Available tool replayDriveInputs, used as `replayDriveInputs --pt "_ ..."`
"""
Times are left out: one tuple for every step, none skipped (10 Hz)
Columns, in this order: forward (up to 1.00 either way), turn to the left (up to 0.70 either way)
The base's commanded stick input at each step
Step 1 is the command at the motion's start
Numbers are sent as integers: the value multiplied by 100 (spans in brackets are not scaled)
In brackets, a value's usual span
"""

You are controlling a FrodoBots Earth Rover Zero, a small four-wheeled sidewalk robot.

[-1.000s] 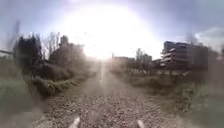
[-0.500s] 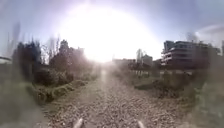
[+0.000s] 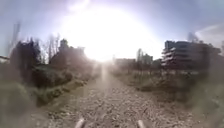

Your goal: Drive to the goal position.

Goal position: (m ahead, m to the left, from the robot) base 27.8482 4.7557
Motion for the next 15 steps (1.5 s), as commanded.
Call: replayDriveInputs --pt "50 0" --pt "50 0" --pt "50 0" --pt "50 0" --pt "50 0" --pt "50 0" --pt "50 0" --pt "50 0" --pt "50 0" --pt "50 0" --pt "50 0" --pt "50 0" --pt "50 0" --pt "50 -18" --pt "50 -41"
